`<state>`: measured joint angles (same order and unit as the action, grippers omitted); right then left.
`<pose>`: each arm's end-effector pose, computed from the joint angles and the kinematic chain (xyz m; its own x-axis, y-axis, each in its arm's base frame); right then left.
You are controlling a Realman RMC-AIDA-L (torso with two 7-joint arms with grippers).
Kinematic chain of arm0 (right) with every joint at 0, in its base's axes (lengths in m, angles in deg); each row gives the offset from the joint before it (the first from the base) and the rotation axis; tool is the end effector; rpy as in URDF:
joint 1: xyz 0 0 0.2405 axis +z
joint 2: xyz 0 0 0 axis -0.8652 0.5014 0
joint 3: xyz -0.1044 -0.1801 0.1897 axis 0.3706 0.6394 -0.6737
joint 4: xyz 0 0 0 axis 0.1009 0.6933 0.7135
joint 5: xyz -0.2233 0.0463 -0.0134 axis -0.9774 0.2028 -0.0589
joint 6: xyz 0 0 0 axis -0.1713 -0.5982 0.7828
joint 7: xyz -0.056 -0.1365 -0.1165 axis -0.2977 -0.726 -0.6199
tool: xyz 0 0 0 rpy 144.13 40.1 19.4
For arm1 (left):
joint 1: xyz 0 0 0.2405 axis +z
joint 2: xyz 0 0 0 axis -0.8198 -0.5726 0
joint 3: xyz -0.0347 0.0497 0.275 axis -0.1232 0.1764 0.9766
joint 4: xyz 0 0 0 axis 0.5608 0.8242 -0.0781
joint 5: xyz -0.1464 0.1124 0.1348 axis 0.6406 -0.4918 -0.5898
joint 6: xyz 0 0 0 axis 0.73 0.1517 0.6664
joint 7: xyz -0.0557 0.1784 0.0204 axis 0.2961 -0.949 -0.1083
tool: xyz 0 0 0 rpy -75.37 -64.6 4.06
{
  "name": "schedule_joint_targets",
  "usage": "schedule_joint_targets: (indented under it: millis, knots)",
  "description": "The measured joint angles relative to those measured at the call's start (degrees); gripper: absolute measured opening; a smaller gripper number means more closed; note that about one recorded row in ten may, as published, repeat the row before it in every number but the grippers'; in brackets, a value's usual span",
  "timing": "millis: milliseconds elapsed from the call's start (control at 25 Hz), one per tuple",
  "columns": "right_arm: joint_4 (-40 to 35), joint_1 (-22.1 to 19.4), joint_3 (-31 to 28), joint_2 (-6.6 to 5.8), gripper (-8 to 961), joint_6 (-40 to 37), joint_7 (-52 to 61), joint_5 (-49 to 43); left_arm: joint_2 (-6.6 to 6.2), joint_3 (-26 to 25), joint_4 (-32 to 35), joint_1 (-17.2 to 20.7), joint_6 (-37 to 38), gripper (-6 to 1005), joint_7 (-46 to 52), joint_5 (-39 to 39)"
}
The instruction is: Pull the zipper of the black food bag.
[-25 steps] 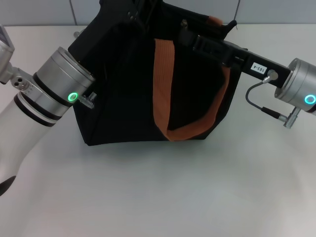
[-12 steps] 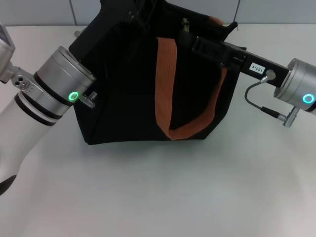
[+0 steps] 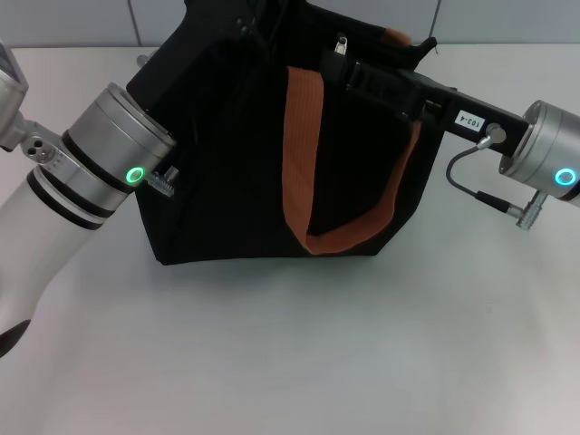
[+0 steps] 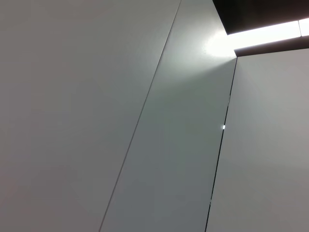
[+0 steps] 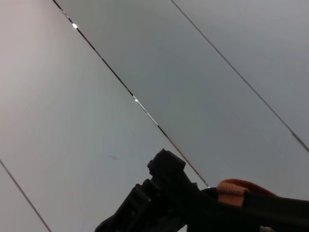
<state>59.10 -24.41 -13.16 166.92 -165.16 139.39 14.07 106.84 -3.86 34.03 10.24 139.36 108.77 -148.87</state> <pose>0.1896 0.3951 -0.0715 0.2993 -0.5134 -0.8043 -0.6085 -0.7519 0.2536 -0.1561 0.3973 -0.0671 0.2284 -0.0352 0.9729 0.5239 -0.8379 -0.1533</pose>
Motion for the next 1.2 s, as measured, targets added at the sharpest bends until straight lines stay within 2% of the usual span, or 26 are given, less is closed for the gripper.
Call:
schedule_joint_targets:
  millis: [880,1200]
  knots:
    - [0.4,0.9,0.1,-0.1,583,2.1,4.8,0.2,0.0,0.0,-0.1,0.5,0.1,190,0.0,0.1]
    - [0.4,0.9,0.1,-0.09,513,2.2,4.8,0.1,0.0,0.0,-0.1,0.5,0.3,191,0.0,0.1]
